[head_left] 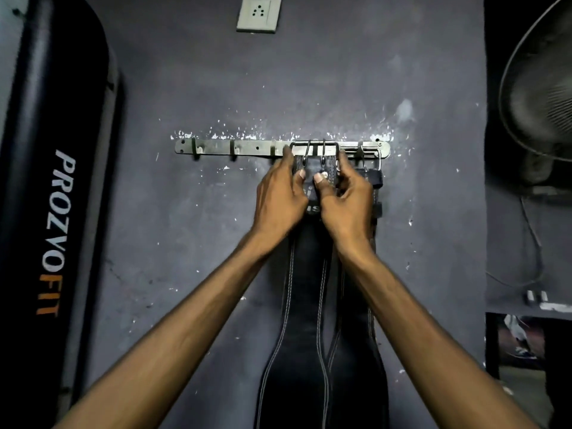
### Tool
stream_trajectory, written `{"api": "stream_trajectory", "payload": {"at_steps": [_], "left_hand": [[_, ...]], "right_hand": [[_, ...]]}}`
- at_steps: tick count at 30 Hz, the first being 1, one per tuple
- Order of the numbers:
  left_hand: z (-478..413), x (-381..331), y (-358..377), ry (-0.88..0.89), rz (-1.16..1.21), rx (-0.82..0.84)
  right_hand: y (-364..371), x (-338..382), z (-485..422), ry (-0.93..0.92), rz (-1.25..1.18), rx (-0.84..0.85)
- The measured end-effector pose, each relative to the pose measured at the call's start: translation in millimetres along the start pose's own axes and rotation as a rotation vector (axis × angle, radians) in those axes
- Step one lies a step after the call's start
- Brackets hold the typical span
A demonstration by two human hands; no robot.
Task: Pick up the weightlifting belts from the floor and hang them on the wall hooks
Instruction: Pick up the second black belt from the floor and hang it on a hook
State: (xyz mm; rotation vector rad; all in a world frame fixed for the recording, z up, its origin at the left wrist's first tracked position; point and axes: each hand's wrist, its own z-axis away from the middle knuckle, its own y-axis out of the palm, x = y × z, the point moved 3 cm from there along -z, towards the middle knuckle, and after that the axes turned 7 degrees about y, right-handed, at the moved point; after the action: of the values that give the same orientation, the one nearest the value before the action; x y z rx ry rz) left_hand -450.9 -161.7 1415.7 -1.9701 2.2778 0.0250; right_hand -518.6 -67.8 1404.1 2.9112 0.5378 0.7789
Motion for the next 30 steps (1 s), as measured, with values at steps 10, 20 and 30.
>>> {"api": "stream_trajectory", "payload": {"at_steps": [10, 20, 30], "left_hand": [[-27, 41, 43, -0.068, -0.120, 0.122], [11, 37, 30, -0.016, -0.078, 0.209], [83, 32, -34, -0.075, -0.029, 0.331]], "right_hand": [[11, -32, -33, -0.023, 0.467, 0.052], [8, -36, 6, 0.017, 0.571, 0.163], [-18, -23, 73, 0.131, 0.483, 0.126]]}}
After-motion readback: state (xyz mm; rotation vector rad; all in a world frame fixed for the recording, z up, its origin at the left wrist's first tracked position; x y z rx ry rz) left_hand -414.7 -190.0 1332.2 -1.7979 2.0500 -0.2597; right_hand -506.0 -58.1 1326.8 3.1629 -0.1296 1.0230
